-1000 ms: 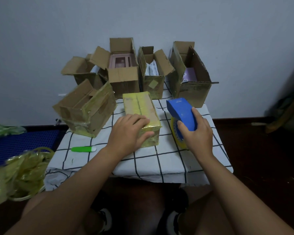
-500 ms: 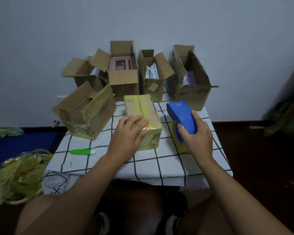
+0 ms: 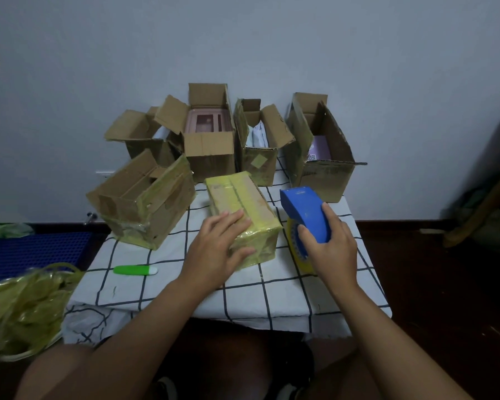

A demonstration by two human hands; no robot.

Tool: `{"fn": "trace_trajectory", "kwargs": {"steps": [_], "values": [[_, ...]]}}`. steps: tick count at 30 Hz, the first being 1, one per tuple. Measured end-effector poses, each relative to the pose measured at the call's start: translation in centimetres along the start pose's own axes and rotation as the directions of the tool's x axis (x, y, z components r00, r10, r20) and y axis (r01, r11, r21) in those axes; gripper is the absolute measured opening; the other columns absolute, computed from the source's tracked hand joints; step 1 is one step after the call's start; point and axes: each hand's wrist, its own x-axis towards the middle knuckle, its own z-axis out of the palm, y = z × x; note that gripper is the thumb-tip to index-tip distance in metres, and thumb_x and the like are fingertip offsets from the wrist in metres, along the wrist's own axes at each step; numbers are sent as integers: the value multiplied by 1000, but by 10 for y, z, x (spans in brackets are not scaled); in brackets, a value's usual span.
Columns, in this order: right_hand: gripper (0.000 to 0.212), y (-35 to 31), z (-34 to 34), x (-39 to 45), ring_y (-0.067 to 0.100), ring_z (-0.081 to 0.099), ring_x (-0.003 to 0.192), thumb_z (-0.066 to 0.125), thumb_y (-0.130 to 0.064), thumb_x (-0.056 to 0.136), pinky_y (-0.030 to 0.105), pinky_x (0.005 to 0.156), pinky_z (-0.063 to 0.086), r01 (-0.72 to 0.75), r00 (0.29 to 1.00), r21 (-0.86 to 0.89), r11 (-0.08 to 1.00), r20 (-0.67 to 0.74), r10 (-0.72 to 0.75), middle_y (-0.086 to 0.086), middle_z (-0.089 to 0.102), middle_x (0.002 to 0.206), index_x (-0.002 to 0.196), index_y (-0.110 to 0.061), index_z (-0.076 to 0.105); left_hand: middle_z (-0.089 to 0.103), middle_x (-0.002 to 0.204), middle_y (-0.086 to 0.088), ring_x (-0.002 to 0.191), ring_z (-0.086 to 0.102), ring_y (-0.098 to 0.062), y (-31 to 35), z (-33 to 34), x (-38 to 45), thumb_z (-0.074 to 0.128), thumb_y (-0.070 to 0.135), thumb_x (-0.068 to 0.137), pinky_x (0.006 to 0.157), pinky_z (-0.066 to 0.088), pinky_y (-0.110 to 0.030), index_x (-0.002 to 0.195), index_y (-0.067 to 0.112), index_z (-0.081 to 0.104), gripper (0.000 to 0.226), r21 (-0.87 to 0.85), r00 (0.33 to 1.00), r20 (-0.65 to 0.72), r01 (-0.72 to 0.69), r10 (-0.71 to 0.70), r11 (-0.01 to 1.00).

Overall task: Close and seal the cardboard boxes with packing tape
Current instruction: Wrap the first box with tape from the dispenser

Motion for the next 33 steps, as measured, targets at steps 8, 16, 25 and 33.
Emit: {"fn": "trace_trajectory", "kwargs": {"steps": [8,16,25,33], "values": [[69,0,-1,-1,17,49,96,66,-44,89,31,76,41,2,1000,6,1000,9,-2,1,49,109,150,-31,36,56,139,7,123,46,-24,-4,2,2,50,48,93,99,45,-38,131,22,62,48,-1,999,1,-33,33,999],[69,1,0,-1,17,49,97,67,-44,89,32,76,42,9,1000,2,1000,2,-9,0,48,108,150,-31,37,50,141,16,128,38,-16,-3,0,1,44,45,95,105,32,-29,132,26,61,45,-120,999,12,49,-48,992],[69,3,1,1,18,50,98,65,-47,89,35,79,45,14,1000,-18,1000,1,-14,-1,48,109,149,-32,36,37,145,29,132,27,-6,-13,-13,3,52,42,95,109,24,-28,140,39,45,46,-208,984,164,102,-68,973],[69,3,1,1,18,49,100,65,-48,88,35,81,45,17,1000,-16,1000,3,-17,-2,47,109,149,-32,36,44,146,9,131,39,-3,-12,-26,0,71,36,87,106,37,-27,144,34,42,64,-307,957,197,269,-215,913]]}}
